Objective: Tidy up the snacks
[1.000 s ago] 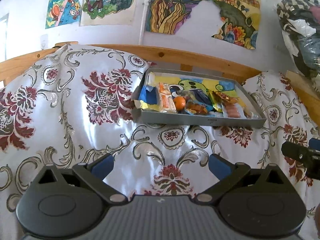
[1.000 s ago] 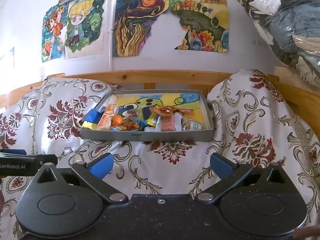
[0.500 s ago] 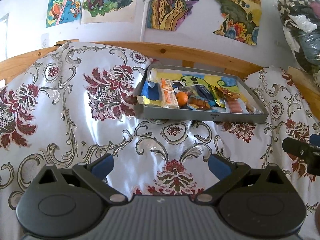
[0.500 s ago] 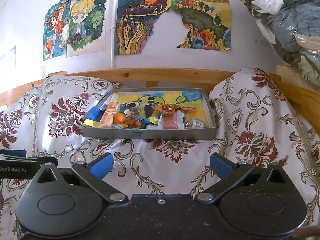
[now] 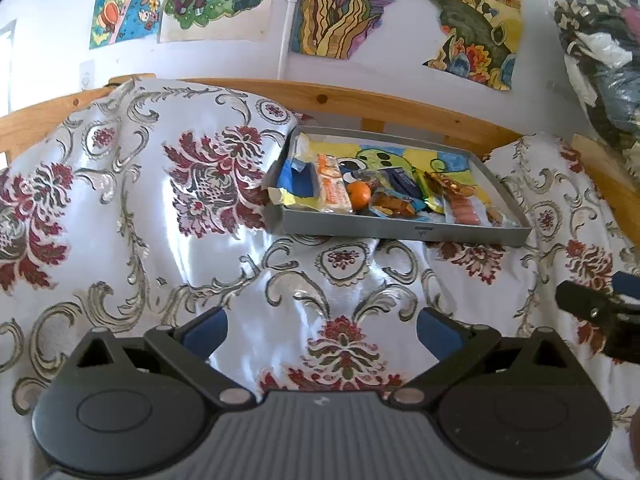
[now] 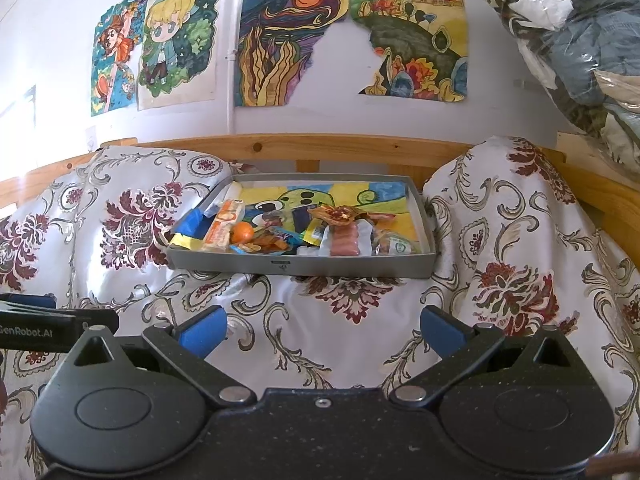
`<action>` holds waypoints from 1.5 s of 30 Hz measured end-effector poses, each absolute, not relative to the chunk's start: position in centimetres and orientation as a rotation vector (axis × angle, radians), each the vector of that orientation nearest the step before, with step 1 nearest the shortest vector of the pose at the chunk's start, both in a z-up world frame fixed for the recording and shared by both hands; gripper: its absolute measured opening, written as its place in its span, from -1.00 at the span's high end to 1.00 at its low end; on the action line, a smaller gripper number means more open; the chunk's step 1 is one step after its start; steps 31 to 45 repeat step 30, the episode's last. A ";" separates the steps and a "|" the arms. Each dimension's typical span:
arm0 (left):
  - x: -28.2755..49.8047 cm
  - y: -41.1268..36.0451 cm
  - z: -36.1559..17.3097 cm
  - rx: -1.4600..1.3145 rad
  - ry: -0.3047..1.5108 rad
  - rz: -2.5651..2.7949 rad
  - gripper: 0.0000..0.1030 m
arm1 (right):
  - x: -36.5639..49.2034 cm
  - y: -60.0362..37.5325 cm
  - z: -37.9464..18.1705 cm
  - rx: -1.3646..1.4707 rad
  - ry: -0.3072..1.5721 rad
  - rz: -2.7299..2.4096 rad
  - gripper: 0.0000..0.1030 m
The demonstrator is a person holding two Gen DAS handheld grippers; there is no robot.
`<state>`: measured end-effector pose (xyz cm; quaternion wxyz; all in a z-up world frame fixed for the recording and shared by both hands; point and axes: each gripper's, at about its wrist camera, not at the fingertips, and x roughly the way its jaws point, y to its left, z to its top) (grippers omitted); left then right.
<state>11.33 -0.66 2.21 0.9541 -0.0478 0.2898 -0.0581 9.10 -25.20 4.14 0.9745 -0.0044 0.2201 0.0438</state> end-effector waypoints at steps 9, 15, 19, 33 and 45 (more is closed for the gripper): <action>11.1 -1.2 2.2 -0.067 0.589 -0.146 -0.99 | 9.1 -25.2 4.0 -0.014 0.450 0.088 -0.99; 11.2 -1.3 2.3 -0.046 0.589 -0.142 -0.99 | 9.0 -25.2 3.8 -0.017 0.453 0.091 -0.99; 11.1 -1.3 2.3 -0.033 0.583 -0.143 -0.99 | 9.0 -25.2 3.8 -0.019 0.454 0.091 -0.99; 10.9 -1.5 2.4 0.000 0.569 -0.143 -0.99 | 9.0 -25.1 3.6 -0.028 0.463 0.096 -0.99; 10.9 -1.5 2.4 0.000 0.569 -0.143 -0.99 | 9.0 -25.1 3.6 -0.028 0.463 0.096 -0.99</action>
